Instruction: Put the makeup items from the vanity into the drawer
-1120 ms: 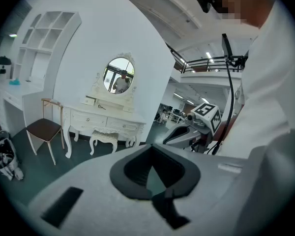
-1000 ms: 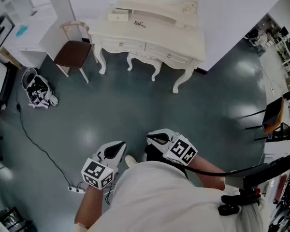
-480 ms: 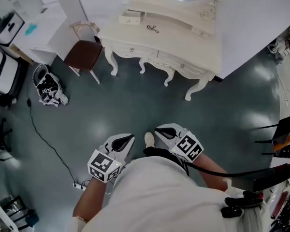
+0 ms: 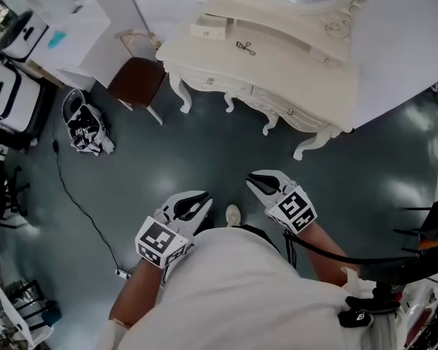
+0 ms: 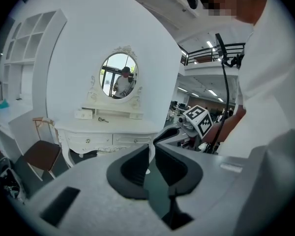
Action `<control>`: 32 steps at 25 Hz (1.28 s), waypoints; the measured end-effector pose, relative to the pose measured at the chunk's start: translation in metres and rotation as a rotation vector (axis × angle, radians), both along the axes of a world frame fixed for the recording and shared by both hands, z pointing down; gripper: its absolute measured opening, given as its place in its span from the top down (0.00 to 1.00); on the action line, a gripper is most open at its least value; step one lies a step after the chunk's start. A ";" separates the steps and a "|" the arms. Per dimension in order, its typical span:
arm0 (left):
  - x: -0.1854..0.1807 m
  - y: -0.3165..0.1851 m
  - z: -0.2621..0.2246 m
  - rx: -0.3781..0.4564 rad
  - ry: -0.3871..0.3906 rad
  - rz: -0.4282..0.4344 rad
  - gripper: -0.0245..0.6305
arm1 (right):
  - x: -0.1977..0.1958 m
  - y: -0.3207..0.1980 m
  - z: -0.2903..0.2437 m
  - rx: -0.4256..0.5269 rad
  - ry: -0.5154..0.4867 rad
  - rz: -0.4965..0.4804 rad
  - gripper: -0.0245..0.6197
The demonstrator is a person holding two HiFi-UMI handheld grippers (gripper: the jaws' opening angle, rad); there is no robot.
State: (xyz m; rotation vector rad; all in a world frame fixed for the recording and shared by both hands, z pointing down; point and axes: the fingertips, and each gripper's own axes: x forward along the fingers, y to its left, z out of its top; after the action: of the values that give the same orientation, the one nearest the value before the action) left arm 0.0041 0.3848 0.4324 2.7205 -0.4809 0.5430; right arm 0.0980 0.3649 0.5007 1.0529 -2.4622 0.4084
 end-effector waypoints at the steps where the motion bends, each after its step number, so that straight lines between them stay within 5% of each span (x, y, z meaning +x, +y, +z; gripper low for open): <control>1: 0.001 -0.011 0.001 -0.004 0.002 -0.003 0.90 | 0.005 -0.009 0.002 -0.007 -0.002 0.010 0.90; 8: -0.005 -0.112 0.013 0.008 0.024 0.006 0.96 | 0.015 -0.099 0.013 -0.018 0.018 0.084 0.89; 20: -0.048 -0.312 -0.006 -0.004 0.070 0.207 0.96 | 0.015 -0.313 0.014 -0.031 0.114 0.287 0.91; 32: -0.060 -0.419 -0.004 -0.034 0.066 0.122 0.96 | 0.101 -0.469 0.058 -0.054 0.301 0.413 0.87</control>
State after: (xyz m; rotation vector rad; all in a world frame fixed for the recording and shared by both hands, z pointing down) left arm -0.0555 -0.0341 0.4285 2.7388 -0.2873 0.4851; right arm 0.1993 -0.1041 0.5583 1.4839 -1.9588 0.4037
